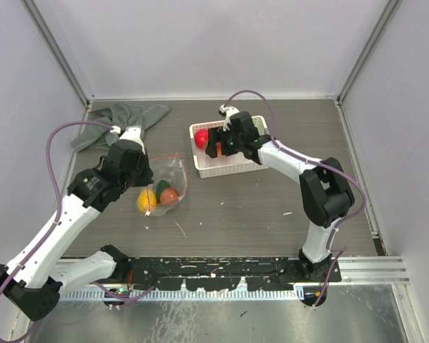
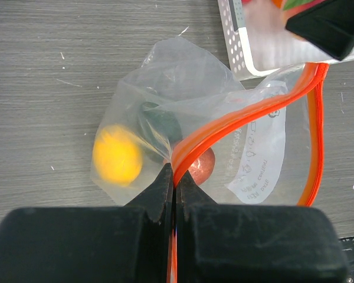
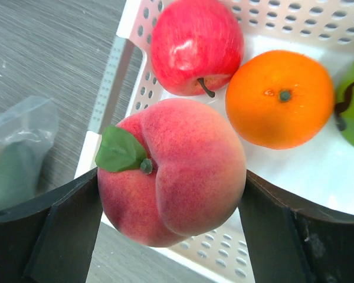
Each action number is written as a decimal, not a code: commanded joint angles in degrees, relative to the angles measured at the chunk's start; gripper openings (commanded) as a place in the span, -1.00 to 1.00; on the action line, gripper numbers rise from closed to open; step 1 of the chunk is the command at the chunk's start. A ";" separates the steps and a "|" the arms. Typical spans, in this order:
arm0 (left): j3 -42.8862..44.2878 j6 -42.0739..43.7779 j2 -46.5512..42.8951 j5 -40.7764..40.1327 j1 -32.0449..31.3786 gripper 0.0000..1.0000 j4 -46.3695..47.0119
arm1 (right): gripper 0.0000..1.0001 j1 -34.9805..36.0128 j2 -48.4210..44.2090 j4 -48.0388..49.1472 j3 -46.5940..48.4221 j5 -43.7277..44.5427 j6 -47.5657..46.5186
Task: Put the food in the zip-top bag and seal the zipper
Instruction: Pick up the fake fruit from the bin.
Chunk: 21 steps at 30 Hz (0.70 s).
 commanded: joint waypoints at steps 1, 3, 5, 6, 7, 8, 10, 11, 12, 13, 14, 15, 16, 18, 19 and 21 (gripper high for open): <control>1.73 -0.47 -0.14 0.75 0.29 -1.00 2.36 | 0.18 0.46 -8.16 -0.40 -0.47 2.27 -2.33; 1.86 -0.38 -0.08 0.81 0.30 -1.00 2.36 | 0.18 0.98 -10.63 -0.98 -0.86 2.65 -2.82; 1.80 -0.30 -0.04 0.76 0.30 -1.00 2.39 | 0.18 1.62 -13.00 -1.54 -1.34 2.77 -3.23; 1.86 -0.34 -0.03 0.84 0.30 -1.00 2.43 | 0.18 1.97 -14.22 -1.83 -1.55 2.79 -3.44; 1.80 -0.37 0.03 0.99 0.30 -1.00 2.39 | 0.18 2.34 -15.52 -2.18 -1.70 2.79 -3.56; 1.84 -0.38 0.03 1.27 0.30 -1.00 2.41 | 0.18 2.72 -16.61 -2.47 -1.85 2.71 -3.71; 1.80 -0.46 0.17 1.81 0.30 -1.00 2.36 | 0.17 3.60 -18.98 -3.63 -1.69 2.56 -4.33; 1.79 -0.47 0.24 2.06 0.28 -1.00 3.71 | 0.17 4.15 -20.04 -4.34 -1.62 2.70 -4.71; 1.73 -0.47 0.22 2.26 0.32 -1.00 3.98 | 0.17 4.70 -21.68 -4.91 -1.59 2.88 -5.09; 1.70 -0.47 0.28 2.40 0.30 -1.00 4.15 | 0.17 5.29 -22.89 -5.23 -1.64 3.06 -5.44; 1.82 -0.47 0.34 2.57 0.30 -1.00 4.24 | 0.17 5.96 -24.04 -5.57 -1.70 3.12 -5.69; 1.93 -0.47 0.46 2.81 0.30 -1.00 4.29 | 0.17 6.61 -25.21 -5.89 -1.72 3.05 -5.92; 2.02 -0.47 0.55 2.95 0.30 -1.00 4.29 | 0.17 7.37 -26.25 -6.19 -1.73 2.99 -6.24; 2.11 -0.47 0.73 3.23 0.30 -1.00 4.30 | 0.17 9.49 -28.18 -6.54 -1.67 2.85 -7.27; 2.21 -0.47 0.85 3.34 0.30 -1.00 4.30 | 0.17 10.88 -28.96 -6.54 -1.65 2.86 -7.62; 2.31 -0.55 1.00 3.73 0.30 -1.00 4.38 | 0.17 13.57 -30.19 -6.55 -1.35 2.69 -8.79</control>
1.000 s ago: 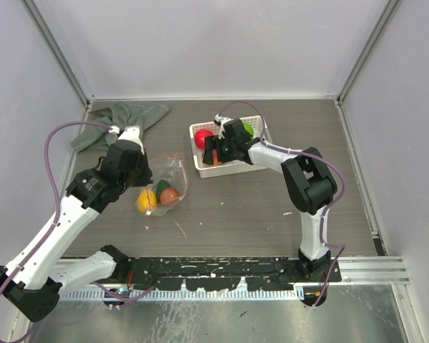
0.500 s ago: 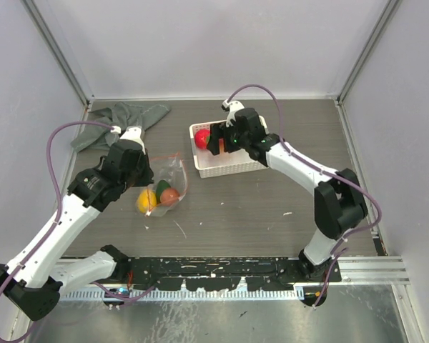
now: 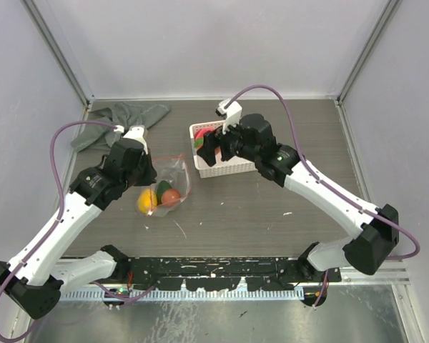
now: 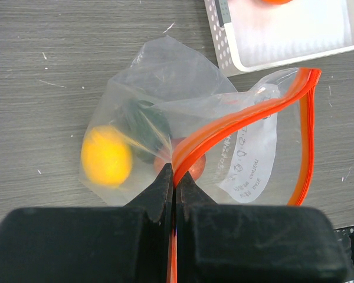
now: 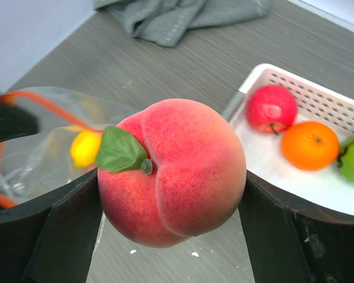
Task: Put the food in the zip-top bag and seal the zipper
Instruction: Pick up the fake fruit from the bin, then place the fake fruit in the zipper food storage bag.
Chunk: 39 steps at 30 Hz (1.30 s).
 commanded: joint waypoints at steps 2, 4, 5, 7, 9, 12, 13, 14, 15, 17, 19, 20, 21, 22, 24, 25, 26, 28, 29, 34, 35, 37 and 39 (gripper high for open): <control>2.34 -0.71 0.14 1.43 0.25 -1.00 3.46 | 0.17 7.32 -4.72 0.57 0.96 -0.39 -3.86; 2.24 -0.88 0.19 1.65 0.30 -1.00 3.68 | 0.17 9.65 -5.03 1.17 1.14 -1.80 -4.31; 2.23 -0.97 0.15 1.76 0.30 -1.00 3.76 | 0.17 10.60 -4.97 1.51 1.26 -2.41 -4.43; 2.14 -1.14 0.24 1.95 0.30 -1.00 3.94 | 0.17 12.42 -4.55 2.24 1.30 -4.22 -4.64; 2.10 -1.28 0.25 2.20 0.30 -1.00 3.95 | 0.17 14.01 -3.87 3.05 1.31 -5.72 -4.84; 2.00 -1.46 0.14 2.66 0.30 -1.00 4.09 | 0.17 15.71 -1.92 3.77 1.56 -7.93 -5.21; 2.00 -1.57 0.06 2.86 0.27 -1.00 4.07 | 0.17 16.28 -1.13 3.79 1.89 -8.38 -5.33; 1.99 -1.55 0.04 3.12 0.30 -1.00 4.11 | 0.17 16.67 -0.22 3.81 2.19 -8.84 -5.43; 1.92 -1.65 -0.10 3.30 0.30 -1.00 4.12 | 0.17 16.90 0.72 3.91 2.34 -9.38 -5.44; 1.82 -1.77 -0.35 3.64 0.30 -1.00 4.08 | 0.18 17.17 2.68 4.08 2.81 -10.39 -5.27; 1.64 -1.81 -0.74 4.02 0.30 -1.00 4.21 | 0.18 17.26 5.12 3.84 3.33 -10.76 -5.29; 1.54 -1.87 -0.92 4.18 0.30 -1.00 4.26 | 0.18 17.37 6.16 3.71 3.65 -10.66 -5.37; 1.39 -1.91 -1.09 4.26 0.30 -1.00 4.30 | 0.18 17.34 6.97 3.62 3.76 -10.43 -5.50; 1.23 -1.90 -1.29 4.47 0.30 -1.00 4.30 | 0.18 17.39 7.76 3.64 3.73 -10.03 -5.60; 0.97 -1.81 -1.48 4.84 0.30 -1.00 4.30 | 0.18 17.36 8.89 3.89 3.57 -8.30 -5.73; 0.85 -1.85 -1.62 5.11 0.30 -1.00 4.30 | 0.18 17.35 9.40 4.18 3.36 -6.13 -5.72; 0.78 -1.75 -1.70 5.52 0.30 -1.00 4.30 | 0.18 17.38 9.82 4.60 3.10 -4.05 -5.46; 0.60 -1.68 -1.92 6.33 0.30 -1.00 4.43 | 0.18 17.37 10.44 5.32 2.76 0.78 -4.16; 0.42 -1.68 -2.04 6.76 0.30 -1.00 4.55 | 0.18 17.39 10.69 5.69 2.52 2.86 -3.53; -0.17 -1.93 -2.23 9.43 0.30 -1.00 5.41 | 0.20 17.37 10.78 10.84 0.11 7.05 0.55; -0.23 -2.04 -2.23 9.87 0.32 -1.00 5.64 | 0.20 17.36 10.85 12.18 -0.46 7.35 1.63; -0.36 -2.31 -2.16 11.25 0.30 -1.00 6.14 | 0.20 17.38 11.15 14.66 -1.51 7.74 3.56; -0.55 -2.50 -2.06 12.28 0.30 -1.00 6.53 | 0.22 17.36 11.58 16.86 -2.35 8.40 5.49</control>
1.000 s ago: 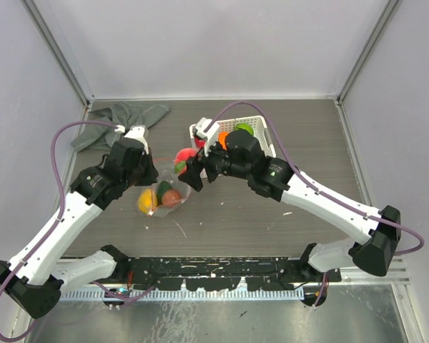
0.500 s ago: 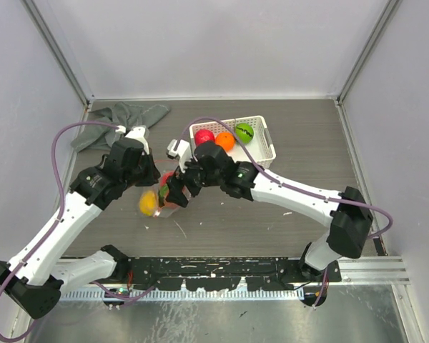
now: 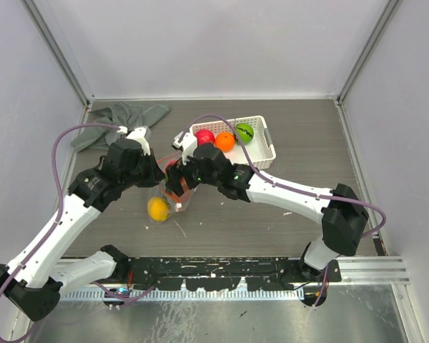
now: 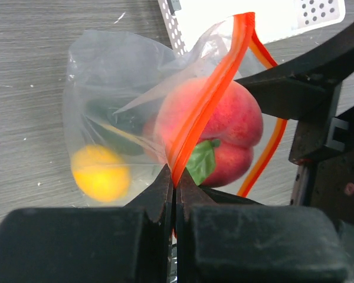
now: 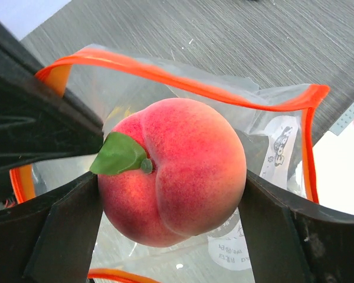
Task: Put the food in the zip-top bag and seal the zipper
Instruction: Place the fake fruit in the zipper food storage bag.
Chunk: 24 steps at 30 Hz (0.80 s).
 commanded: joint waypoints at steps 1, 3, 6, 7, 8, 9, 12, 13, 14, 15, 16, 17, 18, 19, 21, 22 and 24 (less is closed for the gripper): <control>-0.04 -1.07 -1.06 4.59 0.28 -1.00 4.55 | 0.23 0.17 0.40 10.06 -1.44 3.53 5.66; -0.13 -1.20 -0.94 5.28 0.21 -1.00 4.76 | 0.25 0.14 0.93 11.23 -1.87 3.99 6.73; -0.50 -1.34 -1.07 5.75 0.19 -1.00 5.03 | 0.33 0.19 1.72 12.31 -1.91 4.25 7.32; -0.63 -1.38 -1.15 5.75 0.20 -1.00 5.12 | 0.38 0.17 1.94 12.29 -1.83 4.16 7.36; -0.79 -1.41 -1.16 5.65 0.21 -1.00 5.10 | 0.42 0.20 2.24 12.26 -1.77 4.09 7.49; -0.94 -1.50 -1.16 5.49 0.19 -1.00 5.17 | 0.46 0.13 2.46 12.33 -1.79 4.01 7.46; -1.13 -1.79 -1.32 5.06 0.18 -1.00 5.32 | 0.61 0.15 2.58 12.44 -1.83 3.43 7.48; -1.17 -1.82 -1.31 4.83 0.23 -1.00 5.28 | 0.66 0.18 2.53 12.61 -1.89 3.17 7.46; -1.24 -1.87 -1.26 4.55 0.16 -1.00 5.24 | 0.70 0.20 2.45 12.73 -2.02 2.95 7.46; -1.29 -1.95 -1.21 4.36 0.19 -1.00 5.17 | 0.74 0.13 2.32 12.84 -2.15 2.83 7.46; -1.35 -1.95 -1.17 4.11 0.21 -1.00 5.04 | 0.77 0.17 2.19 12.94 -2.18 2.74 7.46; -1.36 -2.02 -1.16 3.96 0.19 -1.00 4.99 | 0.80 0.15 1.98 12.91 -2.30 2.73 7.38; -1.41 -2.03 -1.04 3.71 0.20 -1.00 4.90 | 0.83 0.20 1.86 12.94 -2.35 2.73 7.31; -1.42 -2.04 -1.07 3.50 0.20 -1.00 4.82 | 0.85 0.19 1.58 12.88 -2.39 2.65 7.24; -1.55 -2.11 -0.94 3.02 0.19 -1.00 4.70 | 0.90 0.12 1.23 12.78 -2.56 2.42 7.04; -1.62 -2.12 -0.94 2.83 0.23 -1.00 4.71 | 0.92 0.12 1.06 12.77 -2.62 2.14 6.96; -1.76 -2.20 -0.85 2.44 0.21 -1.00 4.59 | 0.93 0.14 0.74 12.54 -2.64 1.74 6.87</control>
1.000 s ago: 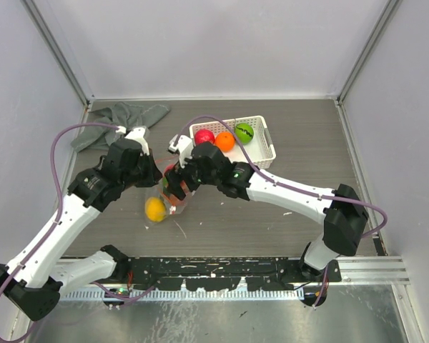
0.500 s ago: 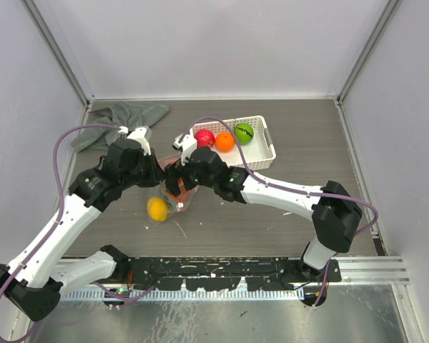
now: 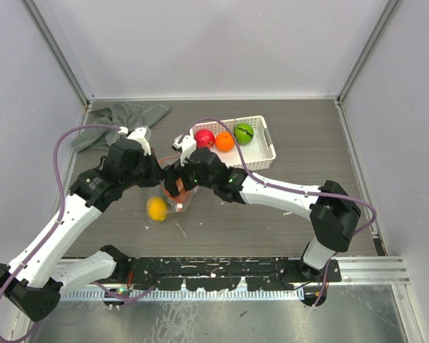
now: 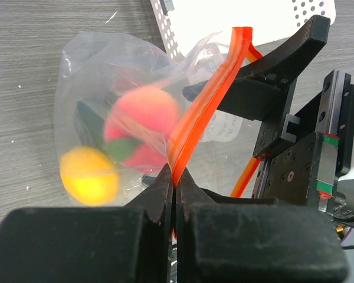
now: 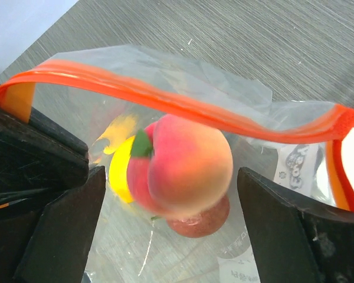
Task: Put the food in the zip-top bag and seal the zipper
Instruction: Place the fake fruit in the zipper food storage bag.
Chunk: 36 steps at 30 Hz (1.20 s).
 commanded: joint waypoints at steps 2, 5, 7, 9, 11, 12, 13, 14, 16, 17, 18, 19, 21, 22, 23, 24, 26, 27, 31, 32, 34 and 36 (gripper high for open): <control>-0.38 -0.87 -0.68 -0.55 -0.09 -1.00 2.16 | 0.97 0.17 -2.91 4.75 0.20 -0.89 0.41; -0.38 -0.97 -0.54 -1.44 -0.09 -1.00 1.82 | 0.99 0.13 -3.43 3.95 0.35 -1.44 -0.03; -0.38 -0.97 -0.64 -2.17 -0.08 -1.00 1.54 | 0.99 0.15 -4.11 3.34 0.30 -1.72 -0.38; -0.38 -1.05 -0.63 -3.45 -0.11 -1.00 1.18 | 0.99 0.15 -4.89 2.69 0.26 -1.72 -0.91; -0.27 -1.24 -0.44 -4.89 -0.03 -1.00 0.63 | 0.99 0.14 -5.79 1.86 0.22 -1.74 -1.62; -0.30 -1.24 -0.34 -5.53 -0.10 -1.00 0.36 | 0.99 0.13 -6.28 1.32 0.30 -1.79 -2.21; -0.25 -1.24 -0.15 -6.06 -0.04 -1.00 0.12 | 0.99 0.17 -6.73 0.75 0.38 -1.93 -2.66; -0.11 -1.23 -0.08 -6.41 -0.11 -1.00 -0.09 | 0.99 0.17 -7.19 0.28 0.47 -2.18 -3.27; -0.02 -1.17 0.03 -7.22 -0.08 -1.00 -0.30 | 0.99 0.13 -8.09 -1.03 0.69 -2.71 -4.45; -0.03 -1.08 0.01 -7.70 -0.04 -1.00 -0.31 | 0.99 0.16 -8.55 -1.79 1.02 -3.02 -5.12; 0.01 -0.94 0.08 -8.01 -0.03 -1.00 -0.31 | 0.99 0.15 -9.02 -2.68 1.30 -3.40 -5.91; 0.08 -0.79 0.23 -8.48 -0.05 -1.00 -0.31 | 0.99 0.18 -9.64 -3.50 1.60 -3.75 -6.68; 0.13 -0.18 0.45 -9.34 -0.01 -1.00 0.02 | 0.99 0.08 -11.29 -5.40 1.89 -4.07 -8.21; 0.07 0.13 0.56 -9.95 -0.03 -1.00 0.22 | 0.99 0.09 -12.05 -6.05 1.91 -4.00 -9.08; 0.06 0.43 0.84 -10.57 -0.03 -1.00 0.41 | 0.99 0.08 -12.88 -6.93 1.98 -3.72 -10.07; 0.33 0.77 1.32 -11.27 -0.02 -1.00 0.46 | 0.99 -0.01 -13.66 -7.72 1.96 -3.15 -10.72; 1.16 1.53 2.40 -12.28 -0.03 -1.00 0.37 | 0.99 -0.45 -15.11 -9.02 1.88 -2.09 -11.88; 1.54 1.86 2.83 -12.54 -0.07 -1.00 0.39 | 0.99 -0.96 -15.82 -9.66 1.75 -1.43 -12.33; 2.06 2.52 3.82 -13.19 -0.03 -1.00 1.23 | 0.99 -3.40 -17.88 -11.92 2.04 1.80 -13.86; 2.08 2.70 3.87 -13.38 -0.03 -1.00 1.53 | 0.99 -4.23 -18.35 -12.19 2.00 2.53 -14.09; 2.15 3.00 4.01 -13.77 -0.03 -1.00 1.93 | 0.99 -6.71 -19.16 -12.41 1.76 3.08 -13.92; 2.30 3.43 4.32 -14.18 -0.03 -1.00 2.21 | 1.00 -9.87 -19.41 -12.87 2.03 3.09 -12.84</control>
